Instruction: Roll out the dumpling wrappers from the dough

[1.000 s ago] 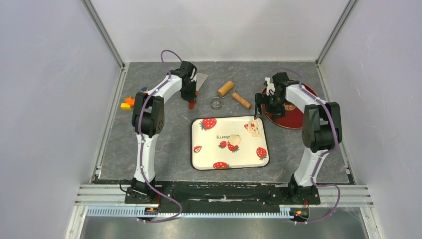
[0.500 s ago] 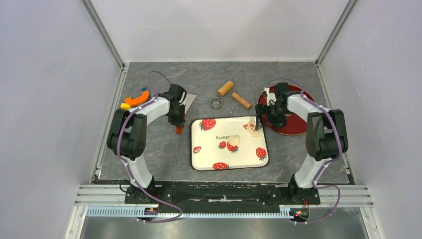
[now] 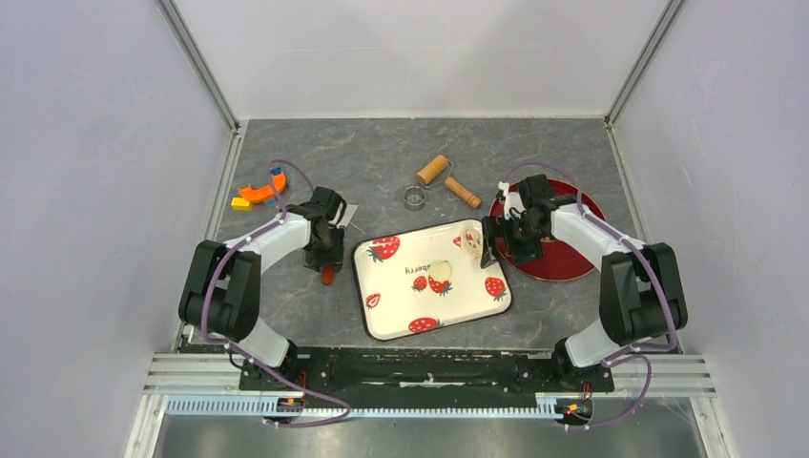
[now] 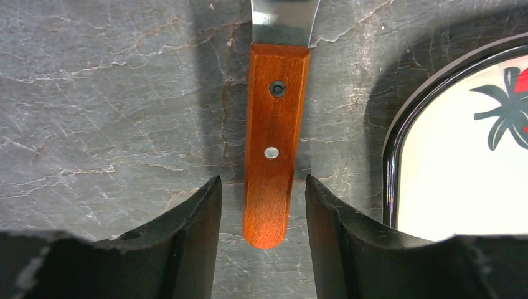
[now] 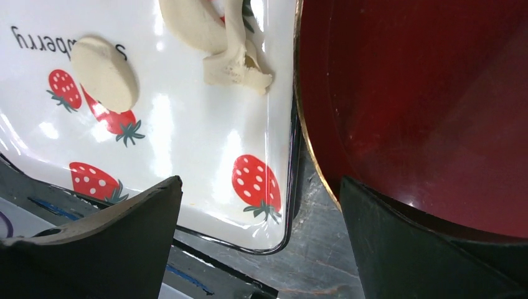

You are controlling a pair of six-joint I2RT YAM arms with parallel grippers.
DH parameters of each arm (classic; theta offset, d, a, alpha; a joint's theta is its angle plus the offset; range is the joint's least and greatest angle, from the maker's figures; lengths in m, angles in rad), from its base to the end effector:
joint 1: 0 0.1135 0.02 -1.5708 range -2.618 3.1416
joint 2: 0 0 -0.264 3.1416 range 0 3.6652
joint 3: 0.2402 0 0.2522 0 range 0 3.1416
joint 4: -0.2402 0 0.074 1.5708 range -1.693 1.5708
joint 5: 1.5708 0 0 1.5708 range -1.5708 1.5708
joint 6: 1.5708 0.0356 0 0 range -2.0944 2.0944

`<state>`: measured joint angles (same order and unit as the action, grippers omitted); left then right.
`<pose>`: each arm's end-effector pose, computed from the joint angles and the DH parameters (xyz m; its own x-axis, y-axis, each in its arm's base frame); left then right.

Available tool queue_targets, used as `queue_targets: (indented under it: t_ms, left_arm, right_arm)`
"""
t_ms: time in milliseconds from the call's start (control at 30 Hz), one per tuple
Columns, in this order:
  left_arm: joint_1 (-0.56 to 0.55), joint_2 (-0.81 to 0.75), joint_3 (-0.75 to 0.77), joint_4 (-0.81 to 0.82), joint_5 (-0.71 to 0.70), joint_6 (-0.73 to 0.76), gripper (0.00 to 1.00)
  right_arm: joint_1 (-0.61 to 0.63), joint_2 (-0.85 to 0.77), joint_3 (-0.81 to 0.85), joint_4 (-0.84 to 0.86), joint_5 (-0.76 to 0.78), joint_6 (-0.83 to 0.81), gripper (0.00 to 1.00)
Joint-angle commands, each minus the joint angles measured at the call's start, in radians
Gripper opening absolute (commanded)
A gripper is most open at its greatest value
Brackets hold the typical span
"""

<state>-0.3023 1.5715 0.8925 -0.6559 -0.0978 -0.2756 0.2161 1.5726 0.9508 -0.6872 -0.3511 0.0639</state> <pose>0.2627 -0.0783 0.1640 -0.9679 0.0182 -0.2507 0.0116 0.9995 0.0278 0.2731 0.0725 0.1798 -0.9599 -0.1493 -0.2371 -0.2274 0.9095 0.3481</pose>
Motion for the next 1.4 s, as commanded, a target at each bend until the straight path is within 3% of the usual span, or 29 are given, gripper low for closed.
queue_targets:
  t_ms: [0,267,400,500,667,1067,1233,1367]
  left_arm:
    - [0.002,0.002,0.040,0.016,-0.041,-0.012,0.56]
    - [0.002,0.113,0.077,0.038,-0.019,0.027,0.55]
    - [0.003,0.149,0.094,0.030,-0.001,0.047,0.48]
    - [0.005,0.157,0.090,0.032,0.015,0.050,0.34]
    - [0.007,0.132,0.071,0.027,0.033,0.052,0.02]
    - [0.009,-0.148,0.184,-0.066,0.013,0.109,0.02]
    - [0.010,-0.338,0.171,0.022,0.121,0.148,0.02]
    - [0.009,-0.503,0.056,0.197,0.178,0.187,0.02]
  right_arm:
    - [-0.003,-0.083,-0.024,0.034,-0.009,0.037,0.98]
    - [-0.003,-0.146,-0.021,0.041,-0.022,0.065,0.98]
    - [-0.002,-0.161,-0.012,0.040,-0.025,0.071,0.98]
    - [-0.001,-0.162,-0.005,0.038,-0.027,0.069,0.98]
    - [-0.002,-0.160,0.013,0.038,-0.048,0.067,0.98]
    - [-0.002,-0.157,0.107,0.013,-0.044,0.061,0.98]
    - [-0.004,-0.179,0.151,0.009,-0.012,0.062,0.98]
    - [-0.017,-0.198,0.187,0.008,0.021,0.060,0.98]
